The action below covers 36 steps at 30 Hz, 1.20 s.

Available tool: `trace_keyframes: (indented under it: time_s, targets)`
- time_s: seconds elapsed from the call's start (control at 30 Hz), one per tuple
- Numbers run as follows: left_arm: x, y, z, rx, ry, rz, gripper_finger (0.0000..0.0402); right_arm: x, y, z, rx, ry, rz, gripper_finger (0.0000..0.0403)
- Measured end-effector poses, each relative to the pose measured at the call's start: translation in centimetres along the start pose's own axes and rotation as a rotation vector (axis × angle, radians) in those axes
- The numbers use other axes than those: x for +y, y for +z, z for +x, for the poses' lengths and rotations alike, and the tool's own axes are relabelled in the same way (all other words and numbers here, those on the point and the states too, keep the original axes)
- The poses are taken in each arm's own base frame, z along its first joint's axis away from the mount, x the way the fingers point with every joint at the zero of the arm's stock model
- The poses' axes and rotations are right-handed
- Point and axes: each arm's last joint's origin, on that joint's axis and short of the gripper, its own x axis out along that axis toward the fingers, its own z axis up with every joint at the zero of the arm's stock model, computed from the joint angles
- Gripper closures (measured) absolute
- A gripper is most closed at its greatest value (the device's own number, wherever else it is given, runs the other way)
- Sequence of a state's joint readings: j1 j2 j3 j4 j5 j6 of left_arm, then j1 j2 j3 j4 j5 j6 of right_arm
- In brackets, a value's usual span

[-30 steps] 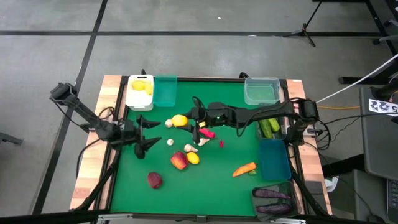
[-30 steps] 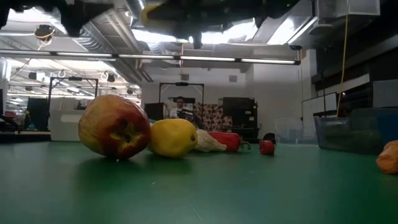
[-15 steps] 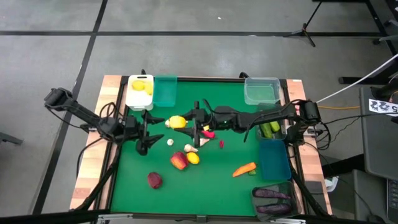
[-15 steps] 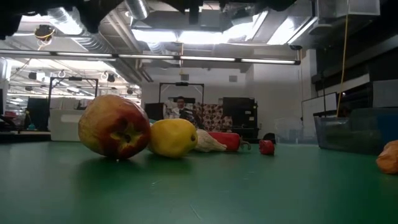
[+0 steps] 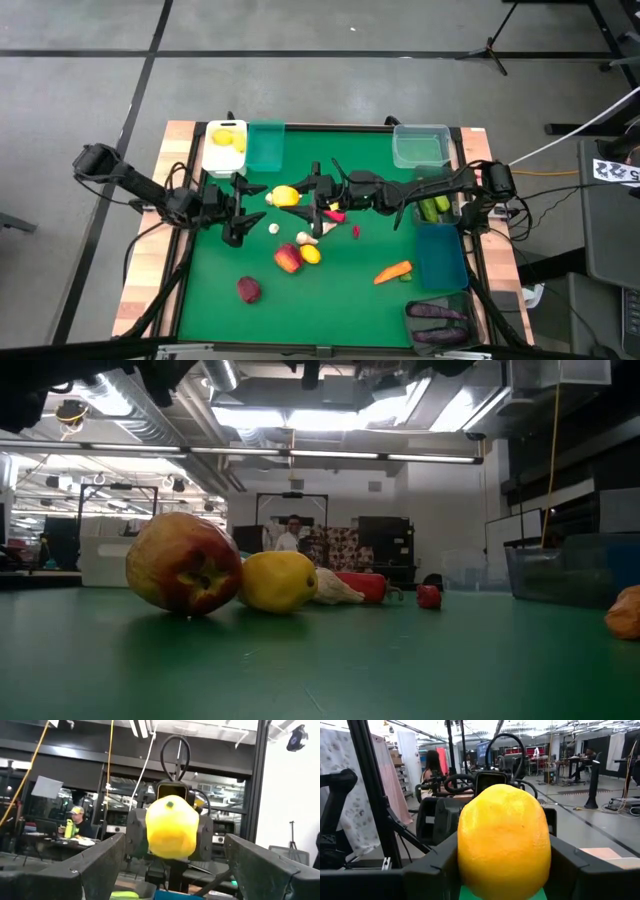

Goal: Sort produce into baskets
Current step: Put the yellow lemon into the white bin

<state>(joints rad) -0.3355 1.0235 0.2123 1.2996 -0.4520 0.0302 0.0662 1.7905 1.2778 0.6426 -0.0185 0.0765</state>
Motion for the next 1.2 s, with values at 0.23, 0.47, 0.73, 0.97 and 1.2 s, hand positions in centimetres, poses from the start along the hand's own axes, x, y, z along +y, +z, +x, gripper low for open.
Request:
trace_keyframes:
  time_s: [0.23,0.47,0.73,0.97,1.2]
  targets:
    - [0.0,0.0,2.0,-0.017,-0.052,-0.001,0.0066,0.0,0.0,0.0,0.000,0.000,0.000,0.0201]
    - [0.3,-0.5,2.7,-0.001,-0.041,-0.003,0.0066,0.0,0.0,0.0,-0.003,0.000,0.000,0.0201]
    - [0.2,-0.1,2.9,-0.031,-0.044,-0.005,0.0066,0.0,0.0,0.0,0.001,0.000,0.000,0.0200]
    - [0.0,0.2,3.7,-0.016,-0.072,0.024,0.0066,0.0,-0.1,0.0,0.008,0.000,0.002,0.0201]
    - [0.4,-0.2,3.9,0.026,-0.058,-0.014,0.0066,0.0,-0.1,0.0,0.010,0.013,0.009,0.0200]
